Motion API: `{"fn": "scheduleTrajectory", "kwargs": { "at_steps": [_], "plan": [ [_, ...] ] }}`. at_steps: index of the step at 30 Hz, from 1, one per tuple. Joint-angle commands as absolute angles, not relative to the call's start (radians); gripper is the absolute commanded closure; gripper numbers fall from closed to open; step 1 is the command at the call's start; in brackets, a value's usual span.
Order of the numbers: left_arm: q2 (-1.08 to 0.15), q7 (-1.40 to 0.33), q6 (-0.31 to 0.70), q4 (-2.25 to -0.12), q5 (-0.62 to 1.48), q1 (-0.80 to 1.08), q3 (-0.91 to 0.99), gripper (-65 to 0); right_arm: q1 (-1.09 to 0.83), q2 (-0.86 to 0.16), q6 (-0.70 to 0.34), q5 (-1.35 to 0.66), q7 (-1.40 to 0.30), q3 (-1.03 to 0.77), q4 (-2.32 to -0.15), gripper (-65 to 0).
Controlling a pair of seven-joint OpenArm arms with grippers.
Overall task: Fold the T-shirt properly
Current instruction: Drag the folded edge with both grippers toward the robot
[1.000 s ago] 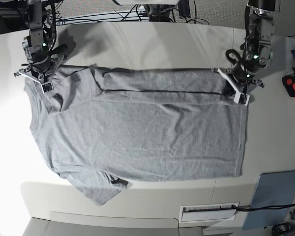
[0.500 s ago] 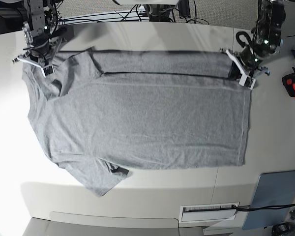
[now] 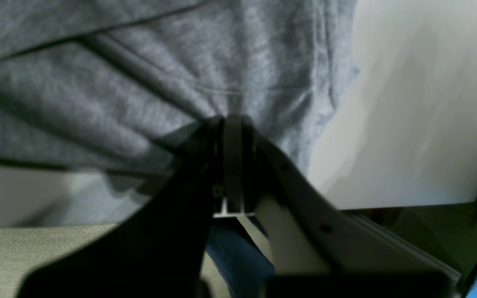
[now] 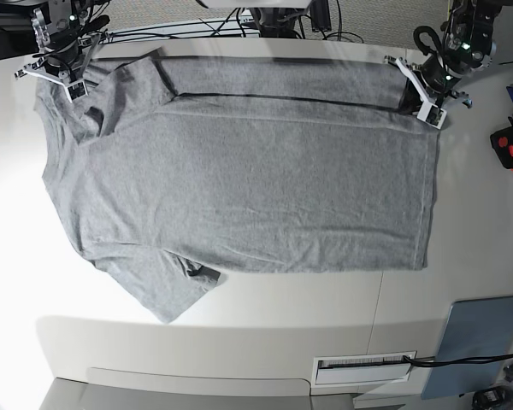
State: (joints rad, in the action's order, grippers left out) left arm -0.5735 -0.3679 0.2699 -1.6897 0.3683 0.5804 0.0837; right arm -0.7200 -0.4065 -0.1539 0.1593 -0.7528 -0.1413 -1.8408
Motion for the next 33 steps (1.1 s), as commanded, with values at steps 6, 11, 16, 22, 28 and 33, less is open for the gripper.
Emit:
{"fn": "scheduleTrajectory", "kwargs": {
  "at_steps": [6,11,16,22,28,33],
  "plan": [
    [-0.588,-0.599,0.282,-1.707,0.318,0.638,0.071,0.0,-0.737,-0.413,-0.168,0.151,-0.815,-0.145,-1.84,0.0],
    [-0.588,-0.613,0.282,-1.707,0.318,0.638,0.071,0.0,-0.752,-0.413,-0.168,0.151,-0.822,-0.145,-1.842,0.0],
    [-0.597,-0.615,0.302,-1.707,0.319,0.641,0.071,0.0,-0.794,-0.413,-0.167,0.174,-0.816,-0.146,-1.895,0.0],
    [-0.654,-0.614,0.296,-1.756,0.319,0.688,0.071,0.0,-0.803,-0.413,-0.167,0.184,-0.814,-0.146,-1.954,0.0],
    [-0.684,-0.602,0.244,-1.788,0.315,0.689,0.071,0.0,-0.8,-0.413,-0.167,0.185,-0.797,-0.146,-1.957,0.0],
    [-0.684,-0.603,0.245,-1.849,0.315,0.647,0.071,-4.6,-0.8,-0.413,-0.16,0.219,-0.793,-0.146,-2.004,0.0]
  ]
}}
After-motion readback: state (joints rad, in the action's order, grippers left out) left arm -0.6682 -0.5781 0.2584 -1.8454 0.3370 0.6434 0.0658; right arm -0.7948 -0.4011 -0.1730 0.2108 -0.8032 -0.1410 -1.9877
